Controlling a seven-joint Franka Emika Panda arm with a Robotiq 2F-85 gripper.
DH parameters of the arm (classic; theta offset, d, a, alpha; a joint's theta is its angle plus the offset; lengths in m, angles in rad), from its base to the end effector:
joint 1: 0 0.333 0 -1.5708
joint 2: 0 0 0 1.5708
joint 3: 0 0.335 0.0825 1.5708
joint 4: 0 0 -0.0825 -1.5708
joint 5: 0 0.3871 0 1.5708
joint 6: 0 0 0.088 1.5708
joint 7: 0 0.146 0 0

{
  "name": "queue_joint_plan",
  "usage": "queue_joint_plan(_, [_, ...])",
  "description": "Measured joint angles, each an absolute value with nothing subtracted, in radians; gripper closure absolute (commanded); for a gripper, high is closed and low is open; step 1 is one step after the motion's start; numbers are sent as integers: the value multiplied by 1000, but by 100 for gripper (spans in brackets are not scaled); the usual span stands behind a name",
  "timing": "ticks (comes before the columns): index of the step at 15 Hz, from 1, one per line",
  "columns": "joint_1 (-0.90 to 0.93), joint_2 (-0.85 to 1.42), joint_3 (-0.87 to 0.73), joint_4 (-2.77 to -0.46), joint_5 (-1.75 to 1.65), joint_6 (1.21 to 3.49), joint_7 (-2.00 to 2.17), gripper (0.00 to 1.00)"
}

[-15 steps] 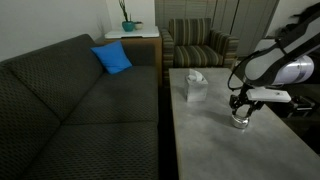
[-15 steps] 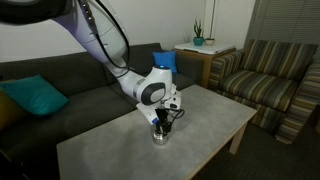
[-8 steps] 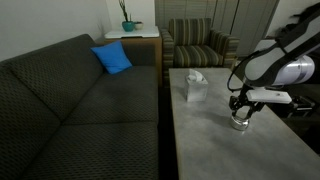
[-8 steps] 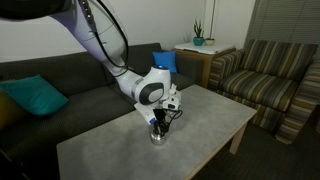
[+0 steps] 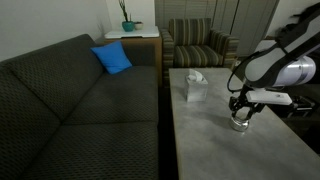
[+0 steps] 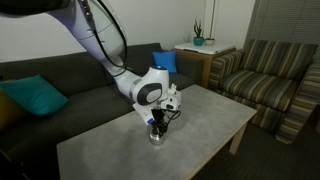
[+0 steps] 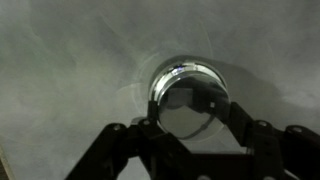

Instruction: Remove the lid from the silver object.

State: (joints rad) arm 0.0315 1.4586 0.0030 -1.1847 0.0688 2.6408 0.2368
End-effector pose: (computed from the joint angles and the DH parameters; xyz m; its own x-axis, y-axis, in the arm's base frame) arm 0.6868 0.0228 -0.1583 0.9650 -0.2620 -0.0120 -0.2623 -0.9644 -0.0340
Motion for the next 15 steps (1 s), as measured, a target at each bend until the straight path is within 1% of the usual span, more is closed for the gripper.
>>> queue_joint_plan(8, [54, 1459, -5, -1192, 68, 2677, 270, 56])
queue_joint_plan(15, [134, 1427, -57, -1289, 68, 2804, 368, 56])
